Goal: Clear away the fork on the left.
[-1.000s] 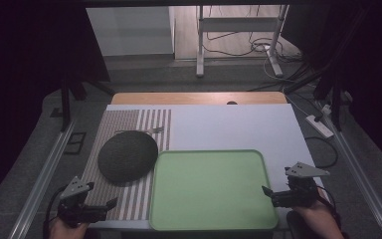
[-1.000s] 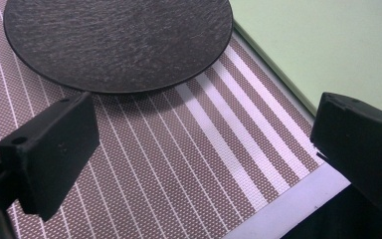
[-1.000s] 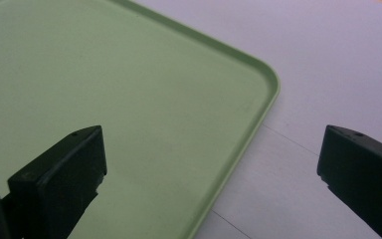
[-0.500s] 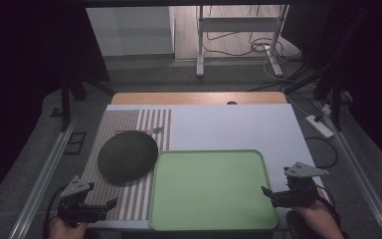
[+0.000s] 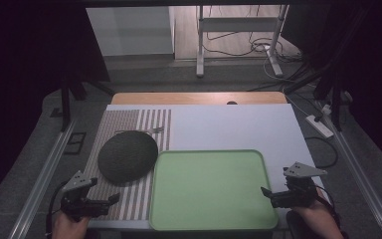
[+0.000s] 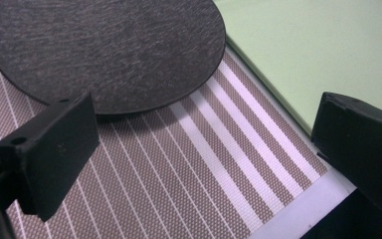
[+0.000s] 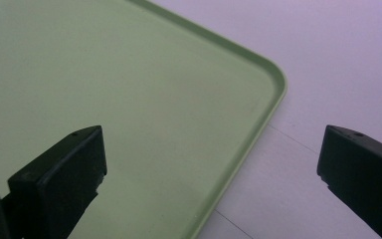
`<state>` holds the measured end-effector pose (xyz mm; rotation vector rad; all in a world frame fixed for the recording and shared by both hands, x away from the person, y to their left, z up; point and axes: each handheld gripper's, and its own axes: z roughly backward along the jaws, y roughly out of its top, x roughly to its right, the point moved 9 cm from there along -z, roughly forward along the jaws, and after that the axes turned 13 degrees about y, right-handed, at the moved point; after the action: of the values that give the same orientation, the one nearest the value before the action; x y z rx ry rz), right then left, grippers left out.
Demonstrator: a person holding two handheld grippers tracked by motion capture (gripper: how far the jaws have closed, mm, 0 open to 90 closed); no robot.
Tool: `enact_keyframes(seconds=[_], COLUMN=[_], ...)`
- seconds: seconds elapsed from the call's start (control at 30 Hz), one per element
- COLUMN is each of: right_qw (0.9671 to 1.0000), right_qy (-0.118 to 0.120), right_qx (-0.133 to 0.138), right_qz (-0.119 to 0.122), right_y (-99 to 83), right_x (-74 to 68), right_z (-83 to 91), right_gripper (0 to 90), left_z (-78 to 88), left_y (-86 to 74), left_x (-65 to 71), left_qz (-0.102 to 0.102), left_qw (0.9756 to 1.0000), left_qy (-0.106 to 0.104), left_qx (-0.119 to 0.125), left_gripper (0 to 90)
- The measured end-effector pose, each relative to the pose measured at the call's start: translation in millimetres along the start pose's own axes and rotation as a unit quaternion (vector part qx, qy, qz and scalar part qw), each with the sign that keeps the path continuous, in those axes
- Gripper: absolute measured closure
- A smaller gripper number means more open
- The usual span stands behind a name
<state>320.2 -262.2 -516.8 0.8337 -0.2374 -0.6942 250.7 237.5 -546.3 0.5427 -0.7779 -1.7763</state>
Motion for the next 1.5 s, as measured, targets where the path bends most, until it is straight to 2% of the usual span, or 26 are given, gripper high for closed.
enact_keyframes(seconds=[0.2,0.27,0.47,0.6,0.7,1.1,1.33,1.5], right_qw=[1.0000,1.0000,1.0000,0.9999,0.9999,0.9998,0.9998,0.9997], right_qy=[0.000,0.001,0.000,-0.001,0.000,0.000,0.000,0.002], right_qx=[-0.004,-0.004,-0.007,-0.010,-0.011,-0.014,-0.017,-0.018], right_qz=[0.003,0.004,0.005,0.008,0.008,0.011,0.013,0.016], right_y=[-0.5,-0.4,-0.7,-0.9,-1.0,-1.4,-1.7,-1.8], right_x=[-0.4,-0.6,-0.7,-1.1,-1.1,-1.5,-1.6,-2.2], right_z=[-0.1,-0.3,-0.9,-1.4,-1.8,-2.4,-2.6,-3.1], right_gripper=[0.0,0.0,0.0,0.0,0.0,0.0,0.0,0.0], left_z=[-5.8,-9.6,-15.1,-19.7,-25.3,-40.4,-52.0,-65.3], left_y=[1.8,3.7,9.2,13.7,17.9,32.0,44.1,51.7], left_x=[0.7,1.5,0.3,-1.3,-4.4,-8.2,-13.3,-18.3], left_qz=[-0.007,-0.010,-0.014,-0.014,-0.019,-0.023,-0.019,-0.014], left_qw=[0.9999,0.9997,0.9995,0.9995,0.9995,0.9992,0.9991,0.9987], left_qy=[-0.009,-0.022,-0.028,-0.030,-0.022,-0.025,-0.031,-0.035], left_qx=[-0.006,-0.007,-0.004,-0.003,-0.010,-0.021,-0.024,-0.035], left_gripper=[0.0,0.0,0.0,0.0,0.0,0.0,0.0,0.0])
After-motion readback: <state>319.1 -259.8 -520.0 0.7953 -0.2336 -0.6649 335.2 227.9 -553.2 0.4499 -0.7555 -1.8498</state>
